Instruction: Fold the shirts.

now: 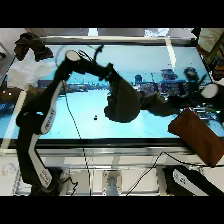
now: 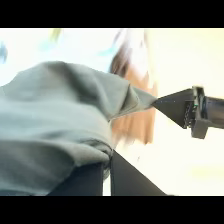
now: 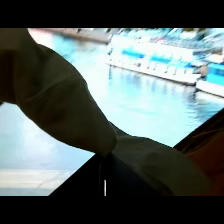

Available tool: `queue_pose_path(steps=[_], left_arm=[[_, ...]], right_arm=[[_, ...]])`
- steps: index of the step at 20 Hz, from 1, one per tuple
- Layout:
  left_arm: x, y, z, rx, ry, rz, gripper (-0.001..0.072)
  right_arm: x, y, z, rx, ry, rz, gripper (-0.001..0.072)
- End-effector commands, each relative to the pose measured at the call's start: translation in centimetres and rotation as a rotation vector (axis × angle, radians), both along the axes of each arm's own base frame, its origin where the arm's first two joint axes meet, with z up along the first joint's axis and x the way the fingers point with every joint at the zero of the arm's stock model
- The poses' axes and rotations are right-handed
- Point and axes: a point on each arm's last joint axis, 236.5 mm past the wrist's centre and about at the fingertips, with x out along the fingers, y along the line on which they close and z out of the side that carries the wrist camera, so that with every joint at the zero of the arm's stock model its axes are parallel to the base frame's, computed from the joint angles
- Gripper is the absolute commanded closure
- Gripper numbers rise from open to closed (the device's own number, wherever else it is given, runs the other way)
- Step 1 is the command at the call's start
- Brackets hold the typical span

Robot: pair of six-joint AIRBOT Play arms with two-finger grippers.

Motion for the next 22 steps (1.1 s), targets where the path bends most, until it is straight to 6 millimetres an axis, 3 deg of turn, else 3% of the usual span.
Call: queue_pose_path(steps=[1,3,5,8,11,14,16,18,20,22], left_arm=[[1.8,4.8,13.8,-0.119,-0.353,0.201,0.0692],[1.5,8.4,21.3,-0.140,-0.547,0.354,0.0693],[-0.4,11.0,26.7,-0.114,-0.712,0.451,0.0693],[-5.4,13.4,32.4,-0.049,-0.912,0.506,0.0693],[-9.6,16.8,37.9,-0.013,-1.093,0.628,0.0693],[-13.4,19.3,40.7,0.038,-1.193,0.700,0.0693],[-14.9,20.9,42.3,0.069,-1.259,0.758,0.0694],[-14.4,23.5,43.0,0.128,-1.279,0.873,0.0694],[-11.7,25.7,41.7,0.215,-1.235,0.968,0.0694],[-7.7,25.5,39.3,0.259,-1.179,0.969,0.0694]], right_arm=[[0.2,-5.1,9.7,-0.046,-0.241,-0.084,0.0695],[0.6,-5.7,15.2,-0.084,-0.374,-0.059,0.0695],[1.5,-4.3,21.3,-0.083,-0.543,0.002,0.0695],[1.2,-1.9,29.9,-0.065,-0.764,0.048,0.0696],[-0.8,-0.5,35.9,-0.126,-0.898,0.096,0.0696],[-3.4,1.3,41.3,-0.167,-1.024,0.137,0.0696],[-4.9,2.3,43.9,-0.182,-1.093,0.157,0.0696],[-5.4,3.8,44.3,-0.139,-1.106,0.197,0.0697],[-5.5,5.9,42.4,-0.051,-1.033,0.278,0.0696],[-5.3,7.1,41.2,0.029,-0.998,0.317,0.0696]])
